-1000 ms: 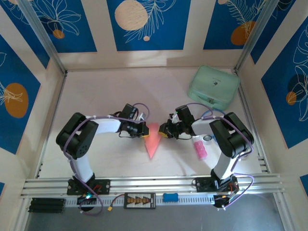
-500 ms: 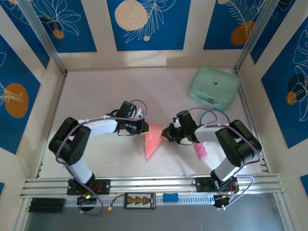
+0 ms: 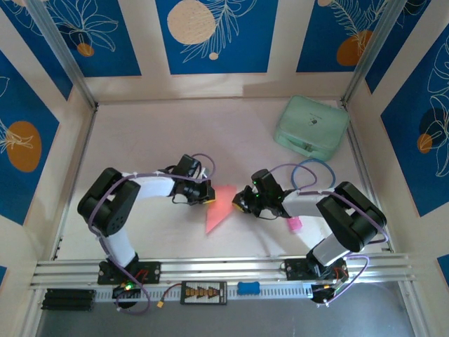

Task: Fold a paper plane with a square sheet of paper (pick it up from the middle)
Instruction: Fold the wing for the fifth time at the center of the table.

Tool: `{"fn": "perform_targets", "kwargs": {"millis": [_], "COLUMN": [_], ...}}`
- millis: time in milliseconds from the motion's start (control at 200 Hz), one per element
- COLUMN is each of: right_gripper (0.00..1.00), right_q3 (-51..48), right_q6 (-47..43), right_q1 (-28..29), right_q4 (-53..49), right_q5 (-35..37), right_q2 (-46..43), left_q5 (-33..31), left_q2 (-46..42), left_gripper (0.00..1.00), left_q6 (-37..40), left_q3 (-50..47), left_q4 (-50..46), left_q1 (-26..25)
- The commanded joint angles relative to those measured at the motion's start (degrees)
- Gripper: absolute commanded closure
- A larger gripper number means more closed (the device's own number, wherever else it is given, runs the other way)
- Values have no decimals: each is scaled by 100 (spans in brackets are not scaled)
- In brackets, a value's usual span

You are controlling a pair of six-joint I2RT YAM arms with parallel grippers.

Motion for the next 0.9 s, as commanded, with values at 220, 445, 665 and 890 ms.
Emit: {"fn": "perform_targets", "kwargs": {"millis": [220, 445, 665, 890], "right_gripper": [72, 63, 63, 63], "right_q3": [85, 158, 240, 331], "right_q6": [-219, -553, -779, -995], "right_q1": [-122, -284, -452, -549], "right_q4": [139, 317, 652, 816], "right_q5": [-377, -761, -1182, -1461], "right_q2": [114, 242, 498, 605], "left_q5": [-68, -73, -53, -68], "left_q2": [226, 182, 176, 158], "left_gripper": [100, 100, 100, 100], "left_q6": [67, 148, 167, 192], "left_q3": [-237, -218, -209, -200], "left_q4": [220, 175, 175, 133], "left_q1": [-49, -48, -43, -41]}}
